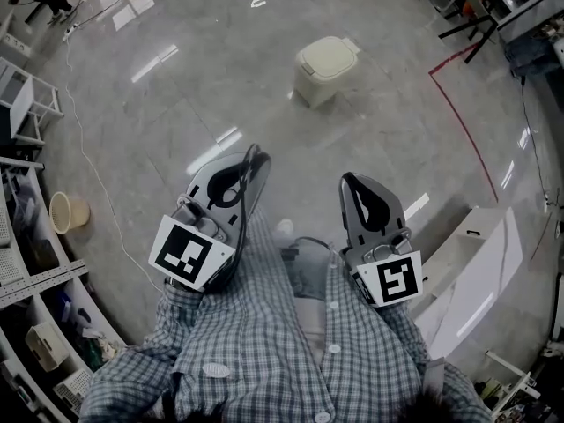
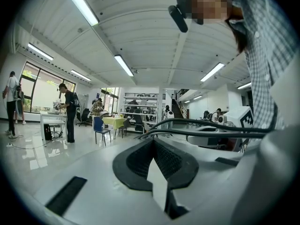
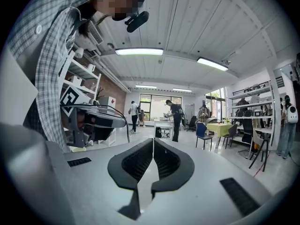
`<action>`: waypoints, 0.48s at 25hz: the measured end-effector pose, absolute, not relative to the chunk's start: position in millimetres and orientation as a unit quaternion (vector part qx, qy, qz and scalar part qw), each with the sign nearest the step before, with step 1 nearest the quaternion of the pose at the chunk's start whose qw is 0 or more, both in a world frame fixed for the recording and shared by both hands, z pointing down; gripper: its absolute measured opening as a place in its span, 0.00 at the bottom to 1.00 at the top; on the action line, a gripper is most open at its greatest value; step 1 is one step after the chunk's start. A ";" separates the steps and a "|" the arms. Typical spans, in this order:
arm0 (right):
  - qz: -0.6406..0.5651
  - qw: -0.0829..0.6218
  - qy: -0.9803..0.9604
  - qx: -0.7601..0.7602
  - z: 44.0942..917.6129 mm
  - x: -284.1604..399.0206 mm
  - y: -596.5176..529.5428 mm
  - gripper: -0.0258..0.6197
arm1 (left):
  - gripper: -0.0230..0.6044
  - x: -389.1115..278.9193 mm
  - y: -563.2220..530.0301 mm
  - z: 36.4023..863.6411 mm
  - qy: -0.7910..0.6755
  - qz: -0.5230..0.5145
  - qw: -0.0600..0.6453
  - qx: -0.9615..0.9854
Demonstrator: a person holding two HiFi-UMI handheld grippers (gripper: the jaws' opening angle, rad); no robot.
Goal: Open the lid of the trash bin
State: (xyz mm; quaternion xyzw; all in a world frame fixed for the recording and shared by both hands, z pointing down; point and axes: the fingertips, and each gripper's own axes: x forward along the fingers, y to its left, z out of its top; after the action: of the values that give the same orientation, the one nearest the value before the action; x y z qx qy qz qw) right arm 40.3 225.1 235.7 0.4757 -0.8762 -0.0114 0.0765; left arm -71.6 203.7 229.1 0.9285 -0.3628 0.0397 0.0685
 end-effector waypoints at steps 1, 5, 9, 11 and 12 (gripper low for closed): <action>-0.012 0.078 -0.875 0.477 235.2 41.8 225.6 0.08 | 0.05 -71.0 203.8 228.5 -0.362 0.042 0.065 0.929; -0.022 0.087 -0.870 0.485 236.0 51.2 224.9 0.08 | 0.05 -67.2 204.6 225.2 -0.362 0.048 0.055 0.930; -0.019 0.089 -0.871 0.484 237.4 50.8 224.1 0.08 | 0.05 -71.2 203.8 221.9 -0.370 0.044 0.053 0.926; -0.019 0.094 -0.870 0.484 239.7 54.2 222.6 0.08 | 0.05 -71.3 203.9 221.5 -0.375 0.041 0.056 0.924; -0.020 0.094 -0.869 0.485 240.3 56.1 221.0 0.08 | 0.05 -71.0 203.8 221.7 -0.377 0.040 0.059 0.924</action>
State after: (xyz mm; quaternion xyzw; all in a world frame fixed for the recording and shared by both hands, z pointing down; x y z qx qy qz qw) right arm 56.1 221.0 240.3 0.4848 -0.8693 -0.0199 0.0945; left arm -71.0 203.8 221.7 0.9236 -0.3766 0.0400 0.0593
